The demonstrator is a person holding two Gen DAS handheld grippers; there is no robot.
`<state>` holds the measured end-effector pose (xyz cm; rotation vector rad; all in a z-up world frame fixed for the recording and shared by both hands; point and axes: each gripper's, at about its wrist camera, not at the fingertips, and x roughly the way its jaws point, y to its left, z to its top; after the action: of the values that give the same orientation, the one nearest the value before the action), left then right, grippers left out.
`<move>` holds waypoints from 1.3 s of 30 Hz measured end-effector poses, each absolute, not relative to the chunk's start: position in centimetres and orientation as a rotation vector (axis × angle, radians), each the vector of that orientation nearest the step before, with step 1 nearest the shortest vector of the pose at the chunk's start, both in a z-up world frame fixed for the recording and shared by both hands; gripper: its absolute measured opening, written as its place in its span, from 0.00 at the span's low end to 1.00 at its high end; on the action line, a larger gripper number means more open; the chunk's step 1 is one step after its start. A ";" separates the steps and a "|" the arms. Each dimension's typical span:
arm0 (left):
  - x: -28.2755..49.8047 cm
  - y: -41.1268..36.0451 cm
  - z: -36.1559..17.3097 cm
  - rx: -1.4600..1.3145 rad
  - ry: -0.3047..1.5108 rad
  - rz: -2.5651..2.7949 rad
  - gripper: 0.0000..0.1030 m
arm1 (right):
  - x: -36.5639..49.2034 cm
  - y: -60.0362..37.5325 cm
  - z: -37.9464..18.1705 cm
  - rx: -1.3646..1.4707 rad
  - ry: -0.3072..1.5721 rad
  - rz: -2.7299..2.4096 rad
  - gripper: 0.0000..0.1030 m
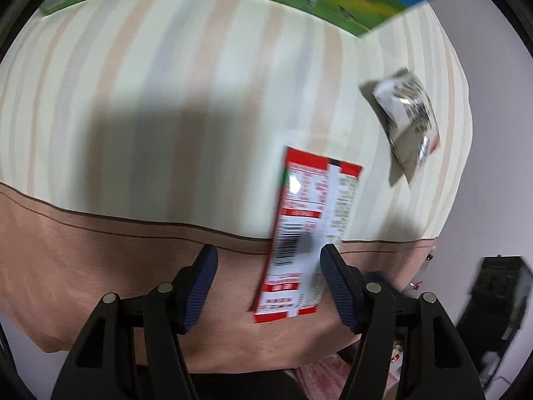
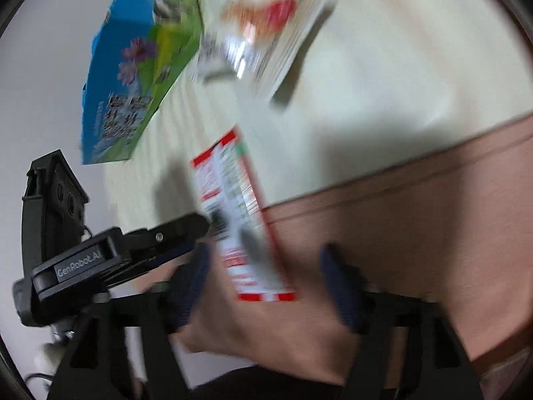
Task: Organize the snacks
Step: 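Grasp the red-white stick pack with left tool while right tool grasps oat cookie bag, then carry both packs into the box, release them, and lift both tools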
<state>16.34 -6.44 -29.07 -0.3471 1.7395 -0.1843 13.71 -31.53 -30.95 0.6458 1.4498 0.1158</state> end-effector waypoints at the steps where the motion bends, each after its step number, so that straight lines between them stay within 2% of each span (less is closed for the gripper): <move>1: 15.7 -8.3 -29.3 -0.335 1.744 -0.198 0.60 | 13.9 -32.2 -30.0 0.589 1.431 0.087 0.84; 7: 14.5 -13.8 -31.8 -0.092 1.737 -0.183 0.60 | 17.1 -34.1 -25.8 0.374 1.365 0.027 0.89; 9: 14.4 -14.2 -31.5 -0.062 1.688 -0.176 0.48 | 18.7 -33.9 -24.6 0.312 1.347 0.037 0.89; 13: 15.0 -13.4 -30.4 -0.014 1.637 -0.165 0.44 | 22.6 -32.2 -22.9 0.171 1.341 0.089 0.89; 18: 17.5 -10.1 -30.2 -0.055 1.620 -0.086 0.44 | 27.6 -28.8 -23.8 -0.037 1.397 0.175 0.89; 22: 18.9 -8.1 -30.5 -0.088 1.630 -0.048 0.44 | 30.3 -25.7 -27.3 -0.188 1.494 0.226 0.89; 24: 19.3 -7.8 -30.6 -0.088 1.631 -0.038 0.44 | 30.8 -25.8 -28.7 -0.174 1.539 0.211 0.87; 26: 19.3 -8.0 -30.5 -0.083 1.627 -0.034 0.44 | 30.9 -26.2 -29.7 -0.104 1.591 0.179 0.77; 29: 19.1 -7.8 -30.3 -0.076 1.624 -0.035 0.44 | 30.1 -26.9 -29.6 -0.022 1.591 0.154 0.74; 34: 17.9 -5.9 -29.5 -0.035 1.615 -0.050 0.44 | 27.4 -28.1 -29.4 0.179 1.616 0.153 0.73; 39: 17.0 -5.8 -30.2 -0.018 1.615 -0.067 0.44 | 24.3 -27.7 -29.5 0.232 1.626 0.152 0.73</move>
<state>17.03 -5.77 -30.24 -0.0177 1.6152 -0.0669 24.27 -27.66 -29.47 0.2322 1.6258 0.1524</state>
